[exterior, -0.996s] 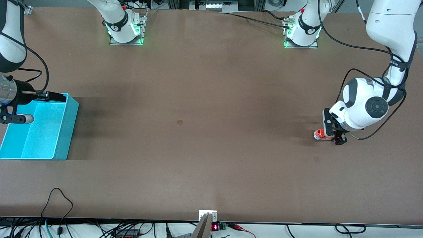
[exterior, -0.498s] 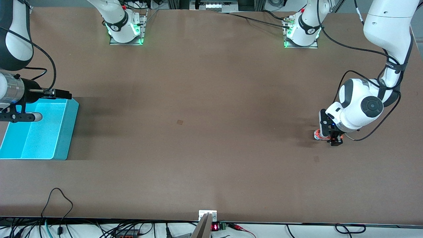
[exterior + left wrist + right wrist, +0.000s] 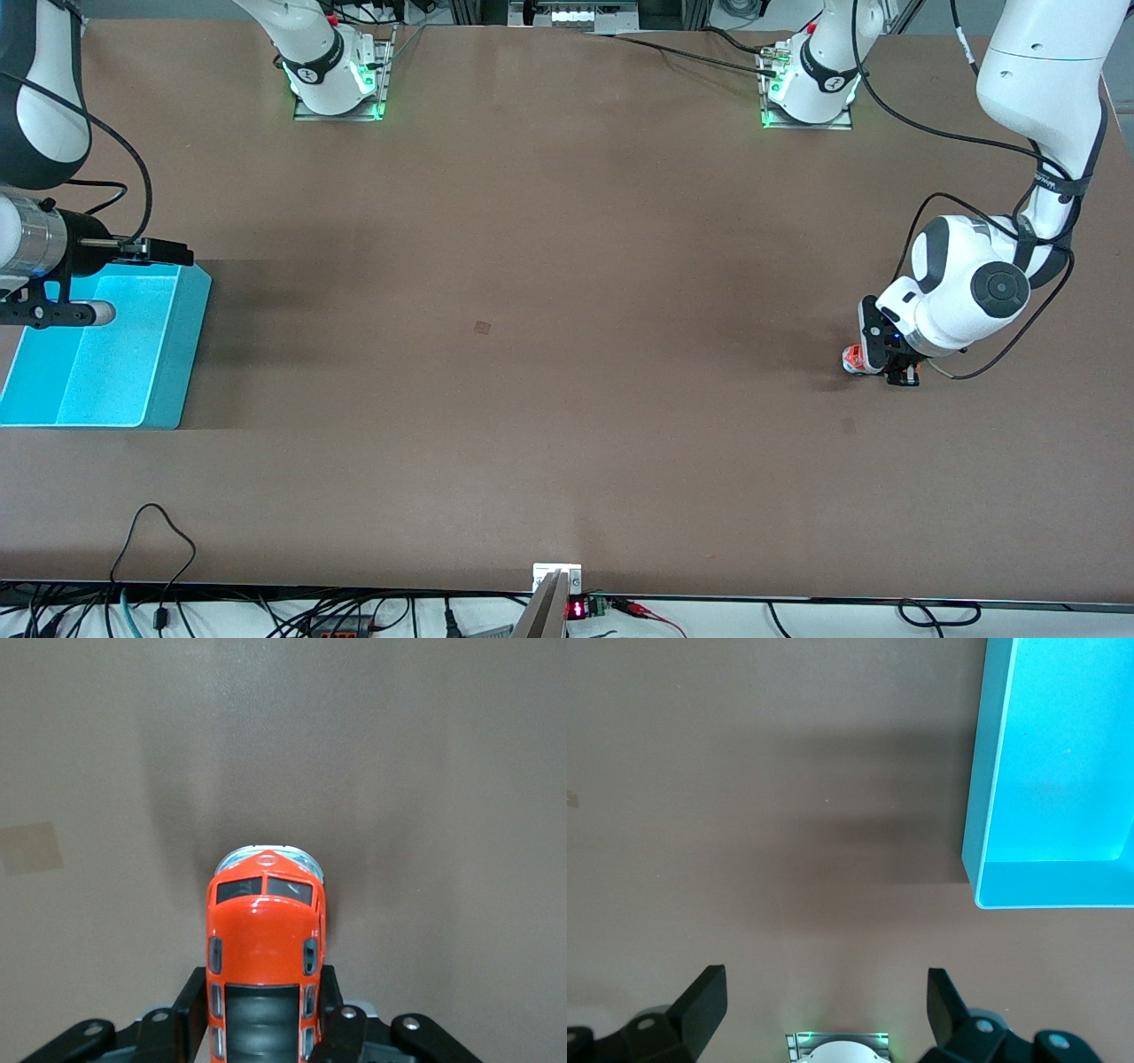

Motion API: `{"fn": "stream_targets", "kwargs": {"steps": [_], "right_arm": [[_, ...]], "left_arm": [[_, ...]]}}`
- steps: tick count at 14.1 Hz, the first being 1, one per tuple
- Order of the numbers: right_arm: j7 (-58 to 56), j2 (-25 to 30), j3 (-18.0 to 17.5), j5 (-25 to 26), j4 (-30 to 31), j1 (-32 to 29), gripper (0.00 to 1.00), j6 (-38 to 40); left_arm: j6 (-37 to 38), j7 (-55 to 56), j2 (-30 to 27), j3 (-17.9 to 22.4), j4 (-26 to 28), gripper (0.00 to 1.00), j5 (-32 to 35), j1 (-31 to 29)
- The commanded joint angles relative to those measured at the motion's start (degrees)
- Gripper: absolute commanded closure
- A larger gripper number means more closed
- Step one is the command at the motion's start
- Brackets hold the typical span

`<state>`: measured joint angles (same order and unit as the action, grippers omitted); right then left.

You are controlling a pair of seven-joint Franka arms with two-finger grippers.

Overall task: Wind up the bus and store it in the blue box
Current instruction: 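Close the left gripper on the orange bus, then drag the bus backward along the table with the left gripper to wind it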

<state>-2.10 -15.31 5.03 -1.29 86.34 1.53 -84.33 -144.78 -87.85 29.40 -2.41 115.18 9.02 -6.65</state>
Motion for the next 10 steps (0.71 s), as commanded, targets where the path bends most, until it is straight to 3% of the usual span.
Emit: {"fn": "stream_targets", "kwargs": {"steps": [1, 10], "right_arm": [[0.9, 0.5, -0.2, 0.2, -0.5, 0.3, 0.00, 1.2], [0.6, 0.4, 0.1, 0.3, -0.6, -0.2, 0.00, 1.1]], "left_arm": [[-0.1, -0.3, 0.1, -0.8, 0.0, 0.80, -2.1, -0.9], [-0.2, 0.0, 1.3, -0.7, -1.0, 0.80, -2.2, -5.8]]}}
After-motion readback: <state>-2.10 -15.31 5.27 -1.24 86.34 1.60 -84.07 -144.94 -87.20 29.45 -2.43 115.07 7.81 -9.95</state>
